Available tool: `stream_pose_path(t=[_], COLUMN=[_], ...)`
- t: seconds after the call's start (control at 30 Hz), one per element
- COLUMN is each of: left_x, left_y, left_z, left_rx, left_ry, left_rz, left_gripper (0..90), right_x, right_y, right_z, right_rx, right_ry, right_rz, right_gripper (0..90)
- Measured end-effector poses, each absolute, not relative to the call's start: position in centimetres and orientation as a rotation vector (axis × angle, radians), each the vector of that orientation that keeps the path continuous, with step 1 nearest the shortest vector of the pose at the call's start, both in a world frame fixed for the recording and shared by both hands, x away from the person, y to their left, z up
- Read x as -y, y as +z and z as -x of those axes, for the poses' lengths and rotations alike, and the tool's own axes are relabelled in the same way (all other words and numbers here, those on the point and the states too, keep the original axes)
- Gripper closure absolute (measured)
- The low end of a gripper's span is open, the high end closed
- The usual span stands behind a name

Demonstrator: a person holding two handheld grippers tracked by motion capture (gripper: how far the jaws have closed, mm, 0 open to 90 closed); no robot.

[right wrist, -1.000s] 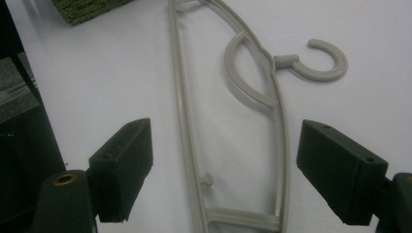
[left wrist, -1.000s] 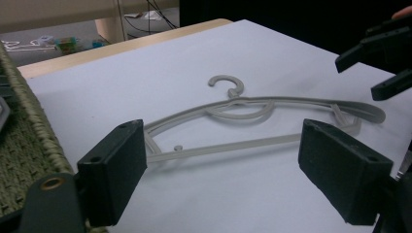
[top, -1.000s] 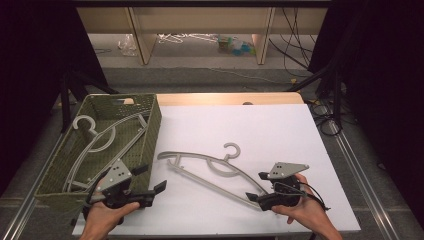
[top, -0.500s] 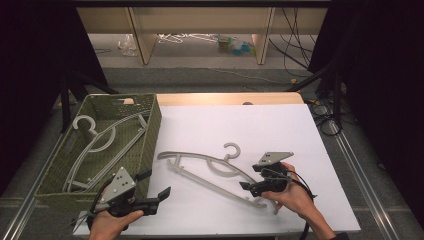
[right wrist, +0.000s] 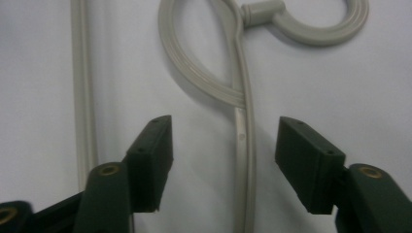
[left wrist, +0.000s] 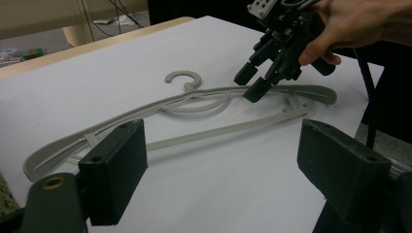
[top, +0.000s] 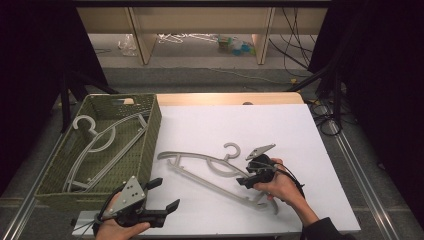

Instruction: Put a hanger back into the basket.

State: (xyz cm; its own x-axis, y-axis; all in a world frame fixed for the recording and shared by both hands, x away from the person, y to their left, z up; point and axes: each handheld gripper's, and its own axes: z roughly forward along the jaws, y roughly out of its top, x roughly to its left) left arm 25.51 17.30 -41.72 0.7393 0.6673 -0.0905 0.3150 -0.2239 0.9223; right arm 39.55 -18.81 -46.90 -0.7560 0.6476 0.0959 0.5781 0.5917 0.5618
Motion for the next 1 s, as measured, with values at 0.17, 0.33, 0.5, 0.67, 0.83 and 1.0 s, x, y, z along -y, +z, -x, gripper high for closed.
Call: stream_pose_path(t=[0.17,0.33,0.5,0.67,0.83,1.0], left_x=[-17.1,-16.9,-16.9,-17.0,-16.8,-16.2], left_y=[-41.9,-42.4,-42.6,-42.8,-42.8,-42.9], left_z=[-25.5,-25.6,-25.7,-26.0,-26.3,-27.1], left_rx=[-0.759,-0.743,-0.759,-0.763,-0.794,-0.785], left_ry=[0.389,0.368,0.368,0.368,0.34,0.326], left_rz=[-1.831,-1.846,-1.859,-1.869,-1.843,-1.858], left_gripper=[18.4,18.4,18.4,18.9,19.3,19.4], right_x=[18.5,17.9,18.0,17.9,17.8,17.7], right_y=[-47.0,-46.6,-46.5,-46.5,-46.6,-46.6], right_z=[-40.1,-40.7,-41.0,-40.9,-41.1,-41.2], right_rx=[-2.732,-2.767,-2.767,-2.781,-2.785,-2.797], right_ry=[0.795,0.663,0.651,0.655,0.665,0.654], right_rz=[-1.042,-1.0,-1.007,-0.988,-1.032,-1.002], right_gripper=[50.0,63.0,70.3,80.3,77.6,80.0])
